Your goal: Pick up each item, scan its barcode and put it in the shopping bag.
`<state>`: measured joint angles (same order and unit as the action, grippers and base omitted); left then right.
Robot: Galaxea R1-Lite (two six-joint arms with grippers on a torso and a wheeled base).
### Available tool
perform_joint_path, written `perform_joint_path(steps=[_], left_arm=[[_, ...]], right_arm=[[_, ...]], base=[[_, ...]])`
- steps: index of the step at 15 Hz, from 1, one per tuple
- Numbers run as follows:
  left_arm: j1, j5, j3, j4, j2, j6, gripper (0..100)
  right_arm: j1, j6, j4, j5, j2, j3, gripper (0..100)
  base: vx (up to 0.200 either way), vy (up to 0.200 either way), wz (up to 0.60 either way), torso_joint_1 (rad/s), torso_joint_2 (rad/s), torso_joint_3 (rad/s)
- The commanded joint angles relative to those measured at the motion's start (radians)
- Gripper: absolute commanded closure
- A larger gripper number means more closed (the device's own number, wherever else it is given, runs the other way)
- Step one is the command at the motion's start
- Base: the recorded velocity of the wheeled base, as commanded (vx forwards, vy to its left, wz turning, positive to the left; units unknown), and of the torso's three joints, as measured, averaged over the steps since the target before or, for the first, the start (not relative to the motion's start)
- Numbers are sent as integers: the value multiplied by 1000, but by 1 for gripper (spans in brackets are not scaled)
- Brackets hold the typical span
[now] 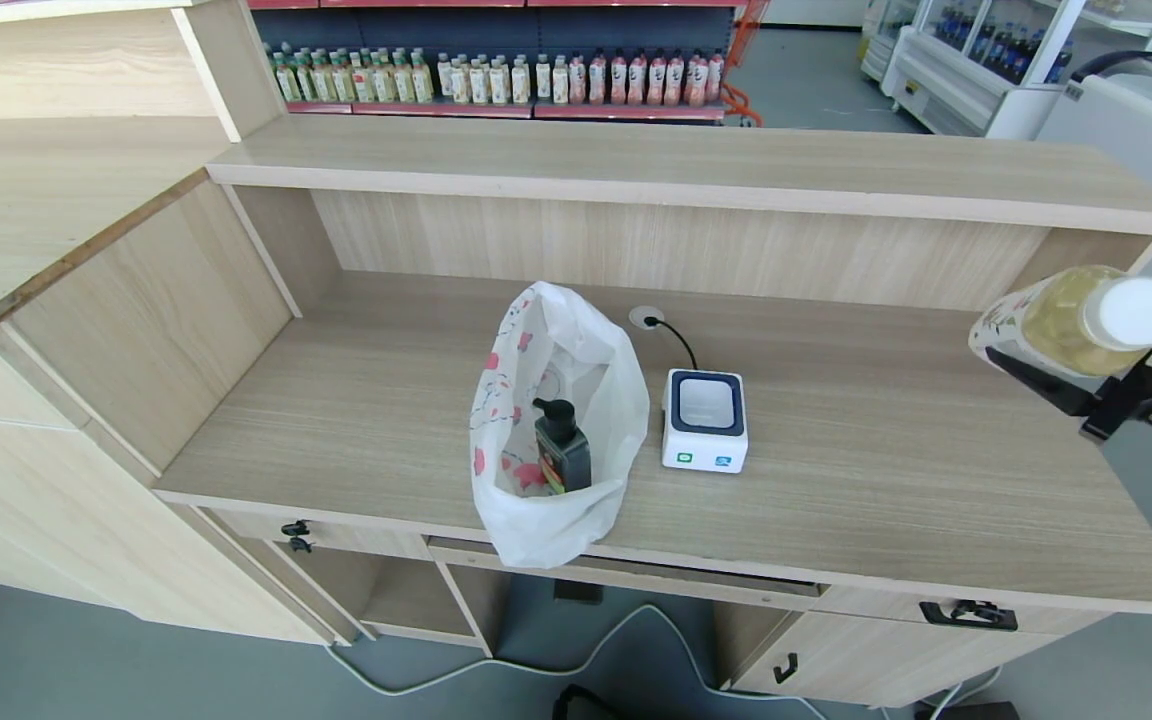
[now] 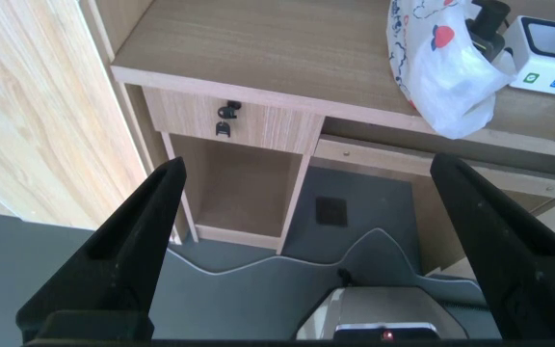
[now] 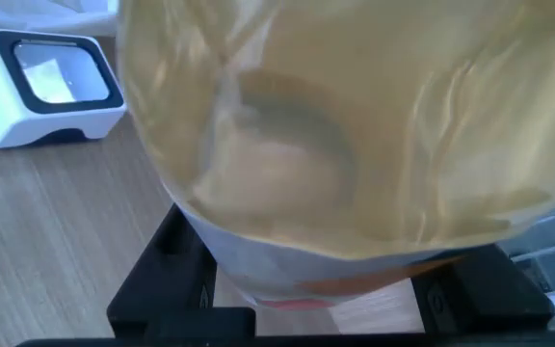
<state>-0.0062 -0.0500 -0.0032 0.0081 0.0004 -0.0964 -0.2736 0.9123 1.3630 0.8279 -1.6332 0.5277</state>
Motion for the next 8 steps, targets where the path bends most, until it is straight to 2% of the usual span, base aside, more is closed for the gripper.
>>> perform_joint_path(steps=[1, 2, 8], left_arm=[[0, -7, -1, 4, 0, -2, 0], [0, -5, -1, 1, 0, -2, 0], [0, -4, -1, 0, 0, 0, 0]], right_arm=[[7, 2, 156, 5, -158, 0, 100], [14, -3, 208, 10, -183, 2, 100], [100, 3, 208, 8, -180, 6, 100]], base=[[0, 0, 0, 0, 0, 0], [0, 0, 0, 0, 0, 0], [0, 0, 0, 0, 0, 0]])
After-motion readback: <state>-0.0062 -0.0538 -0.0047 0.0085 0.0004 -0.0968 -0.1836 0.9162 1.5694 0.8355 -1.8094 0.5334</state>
